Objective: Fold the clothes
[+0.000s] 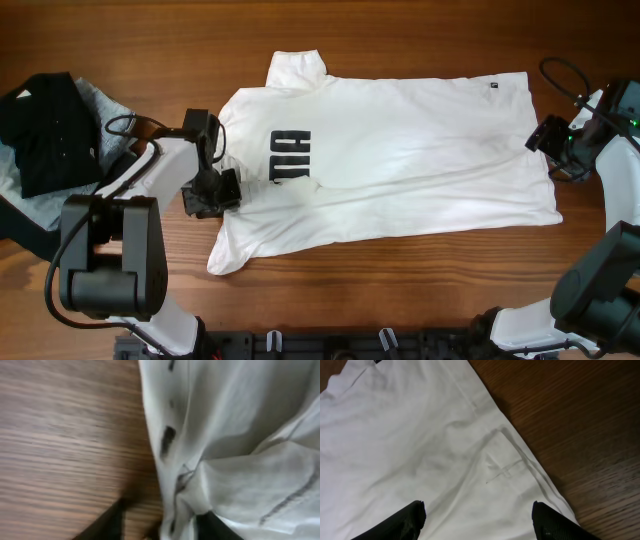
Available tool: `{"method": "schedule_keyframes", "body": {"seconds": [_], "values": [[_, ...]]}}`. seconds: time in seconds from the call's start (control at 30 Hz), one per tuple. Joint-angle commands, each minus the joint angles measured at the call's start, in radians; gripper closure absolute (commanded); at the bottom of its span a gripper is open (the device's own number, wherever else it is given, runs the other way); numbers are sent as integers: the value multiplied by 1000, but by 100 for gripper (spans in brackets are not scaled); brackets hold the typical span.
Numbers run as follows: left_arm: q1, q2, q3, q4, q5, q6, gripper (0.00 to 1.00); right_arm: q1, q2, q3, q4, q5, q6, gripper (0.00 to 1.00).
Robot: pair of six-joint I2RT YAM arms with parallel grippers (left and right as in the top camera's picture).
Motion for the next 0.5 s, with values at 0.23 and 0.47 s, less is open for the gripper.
{"method": "schedule_keyframes", "body": {"seconds": [0.23, 0.47], "values": [[0, -41, 278, 205, 92, 110, 0, 0, 8, -2, -2, 17, -19, 26], [0, 101, 461, 322, 104, 171, 0, 0, 8, -2, -2, 16, -17, 26]]}}
